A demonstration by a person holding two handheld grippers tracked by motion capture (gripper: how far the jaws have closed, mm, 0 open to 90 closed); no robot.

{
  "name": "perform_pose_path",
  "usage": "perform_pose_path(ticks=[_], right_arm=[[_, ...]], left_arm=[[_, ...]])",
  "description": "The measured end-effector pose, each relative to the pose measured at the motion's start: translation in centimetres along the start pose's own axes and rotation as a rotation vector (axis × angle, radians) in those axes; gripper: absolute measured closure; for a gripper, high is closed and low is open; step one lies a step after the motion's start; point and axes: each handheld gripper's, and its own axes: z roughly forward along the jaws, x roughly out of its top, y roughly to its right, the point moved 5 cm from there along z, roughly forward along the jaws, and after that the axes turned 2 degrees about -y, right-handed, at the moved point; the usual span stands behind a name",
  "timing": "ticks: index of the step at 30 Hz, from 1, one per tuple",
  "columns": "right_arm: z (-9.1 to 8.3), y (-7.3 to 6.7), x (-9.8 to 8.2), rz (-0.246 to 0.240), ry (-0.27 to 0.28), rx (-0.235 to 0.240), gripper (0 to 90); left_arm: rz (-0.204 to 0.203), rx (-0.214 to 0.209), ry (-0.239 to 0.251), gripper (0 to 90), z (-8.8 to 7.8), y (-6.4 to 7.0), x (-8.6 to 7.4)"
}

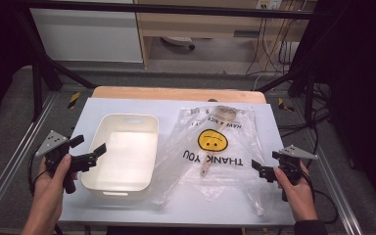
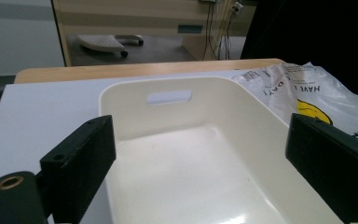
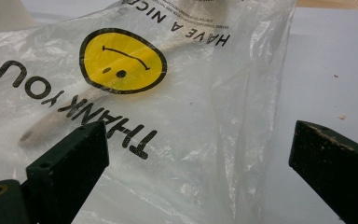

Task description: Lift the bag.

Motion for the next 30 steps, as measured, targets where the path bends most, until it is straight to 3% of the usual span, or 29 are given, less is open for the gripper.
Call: perform_pose_path(ticks=[8, 15, 24, 30], right_arm=[[-0.4, 0.7, -0.4, 0.018, 0.009, -0.002, 6.0], [-0.4, 1.1, -0.7, 0.028, 0.005, -0.004, 6.3], [-0.2, 1.4, -1.2, 0.037, -0.003, -0.008, 6.4], [0.0, 1.8, -1.7, 0.045, -0.015, -0.017, 6.7]], left_arm=[[-0.026, 0.018, 0.039, 8.1, -1.4, -1.8, -1.2], [-0.049, 0.034, 0.038, 8.1, -2.2, -3.3, -2.5], [-0.064, 0.083, 0.02, 8.1, -2.8, -5.3, -4.4], [-0.042, 0.107, -0.022, 8.2, -2.4, -6.0, -6.2]])
